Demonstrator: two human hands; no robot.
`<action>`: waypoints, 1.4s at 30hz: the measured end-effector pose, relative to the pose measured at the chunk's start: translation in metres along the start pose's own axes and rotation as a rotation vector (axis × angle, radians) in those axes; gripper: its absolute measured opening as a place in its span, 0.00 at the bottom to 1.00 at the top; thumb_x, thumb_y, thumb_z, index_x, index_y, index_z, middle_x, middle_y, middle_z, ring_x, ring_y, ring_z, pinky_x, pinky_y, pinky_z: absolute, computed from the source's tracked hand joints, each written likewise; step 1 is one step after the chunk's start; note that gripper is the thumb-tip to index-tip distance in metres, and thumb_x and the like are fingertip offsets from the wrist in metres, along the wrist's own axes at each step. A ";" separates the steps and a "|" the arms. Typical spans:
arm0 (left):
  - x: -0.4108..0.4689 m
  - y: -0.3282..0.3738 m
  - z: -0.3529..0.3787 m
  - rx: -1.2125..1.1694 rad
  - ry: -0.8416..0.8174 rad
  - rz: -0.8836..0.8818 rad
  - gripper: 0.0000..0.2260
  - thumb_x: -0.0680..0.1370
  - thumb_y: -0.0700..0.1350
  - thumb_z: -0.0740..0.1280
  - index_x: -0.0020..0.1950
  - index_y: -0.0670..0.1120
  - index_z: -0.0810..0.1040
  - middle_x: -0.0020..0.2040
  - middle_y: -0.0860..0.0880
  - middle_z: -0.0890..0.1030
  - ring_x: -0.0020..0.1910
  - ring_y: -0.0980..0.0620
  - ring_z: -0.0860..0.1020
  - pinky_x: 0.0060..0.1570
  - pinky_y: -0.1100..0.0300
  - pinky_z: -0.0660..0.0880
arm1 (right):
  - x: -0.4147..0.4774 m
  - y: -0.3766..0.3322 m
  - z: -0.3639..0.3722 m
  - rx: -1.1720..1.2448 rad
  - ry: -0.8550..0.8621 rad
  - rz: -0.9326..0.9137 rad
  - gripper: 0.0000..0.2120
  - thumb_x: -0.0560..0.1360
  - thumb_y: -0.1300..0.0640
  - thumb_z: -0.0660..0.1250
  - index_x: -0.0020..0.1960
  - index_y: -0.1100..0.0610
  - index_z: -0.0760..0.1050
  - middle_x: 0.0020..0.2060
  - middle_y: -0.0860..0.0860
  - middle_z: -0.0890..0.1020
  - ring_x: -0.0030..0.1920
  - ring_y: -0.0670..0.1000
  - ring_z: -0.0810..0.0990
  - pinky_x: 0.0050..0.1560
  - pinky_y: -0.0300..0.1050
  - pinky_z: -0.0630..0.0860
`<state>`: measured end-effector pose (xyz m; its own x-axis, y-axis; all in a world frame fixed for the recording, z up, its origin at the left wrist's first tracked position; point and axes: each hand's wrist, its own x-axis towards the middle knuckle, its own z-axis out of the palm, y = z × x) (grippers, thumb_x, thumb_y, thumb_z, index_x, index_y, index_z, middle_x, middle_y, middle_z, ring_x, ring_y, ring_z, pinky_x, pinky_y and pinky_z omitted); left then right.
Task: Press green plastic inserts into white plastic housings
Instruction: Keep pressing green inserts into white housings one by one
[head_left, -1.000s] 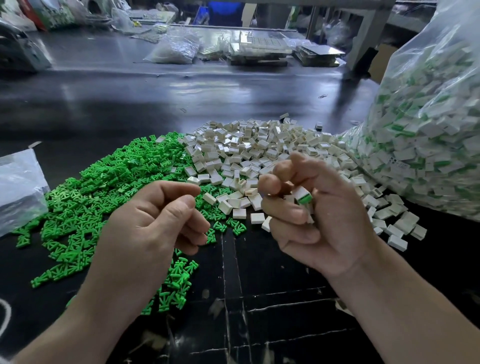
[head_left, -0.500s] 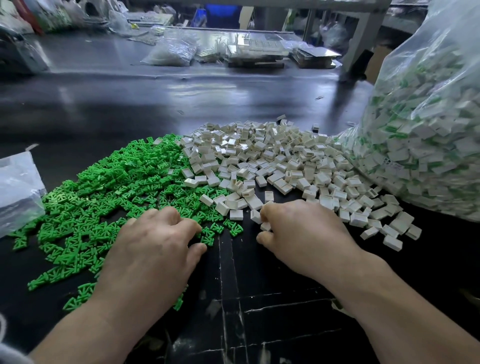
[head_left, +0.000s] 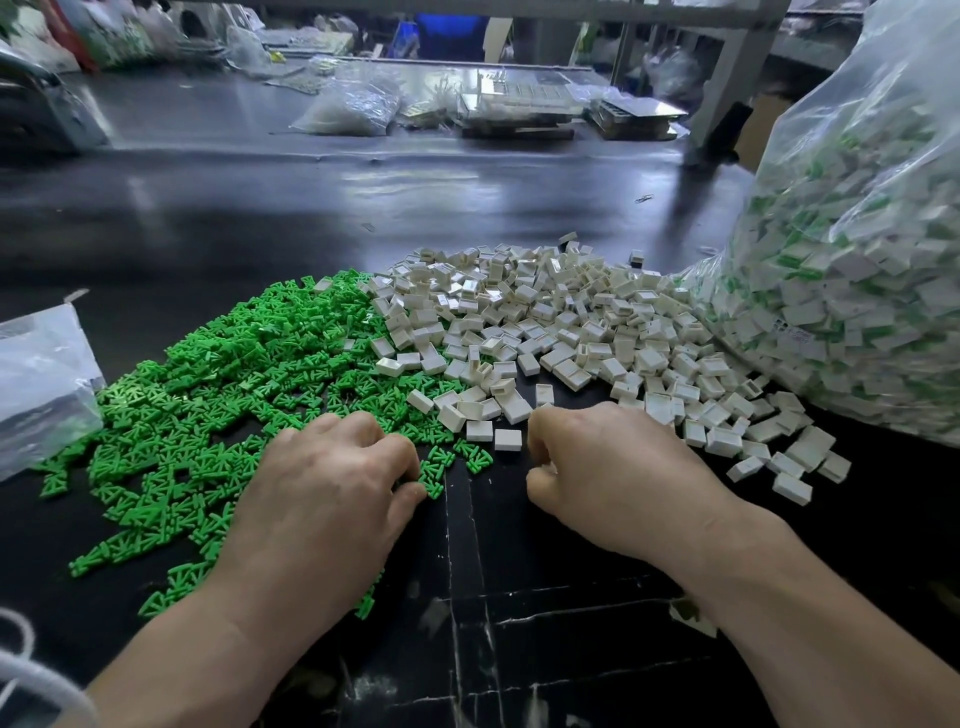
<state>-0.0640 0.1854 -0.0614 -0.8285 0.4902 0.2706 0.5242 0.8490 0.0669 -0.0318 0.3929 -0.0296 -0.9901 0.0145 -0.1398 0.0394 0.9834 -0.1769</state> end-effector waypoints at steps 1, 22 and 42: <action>0.000 0.000 0.000 0.003 -0.002 0.005 0.05 0.71 0.54 0.72 0.42 0.55 0.81 0.38 0.56 0.77 0.39 0.51 0.76 0.40 0.54 0.72 | 0.000 0.000 0.000 0.036 0.007 0.008 0.08 0.78 0.51 0.61 0.56 0.51 0.73 0.40 0.47 0.76 0.46 0.54 0.78 0.42 0.47 0.77; -0.003 0.003 -0.015 -0.683 0.083 -0.248 0.07 0.75 0.47 0.70 0.51 0.56 0.82 0.43 0.59 0.83 0.43 0.60 0.81 0.40 0.72 0.75 | 0.000 -0.009 0.008 1.298 -0.178 -0.065 0.04 0.78 0.63 0.69 0.47 0.55 0.77 0.43 0.62 0.83 0.22 0.44 0.67 0.20 0.35 0.63; -0.001 0.011 -0.017 -1.489 0.028 -0.383 0.12 0.67 0.52 0.72 0.46 0.49 0.85 0.39 0.43 0.84 0.37 0.48 0.82 0.34 0.61 0.78 | -0.003 -0.010 0.011 1.290 -0.206 -0.230 0.06 0.80 0.56 0.68 0.55 0.53 0.83 0.37 0.50 0.81 0.26 0.44 0.69 0.22 0.34 0.65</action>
<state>-0.0540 0.1910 -0.0448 -0.9602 0.2777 0.0300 0.0168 -0.0499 0.9986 -0.0275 0.3812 -0.0382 -0.9575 -0.2683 -0.1063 0.0872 0.0821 -0.9928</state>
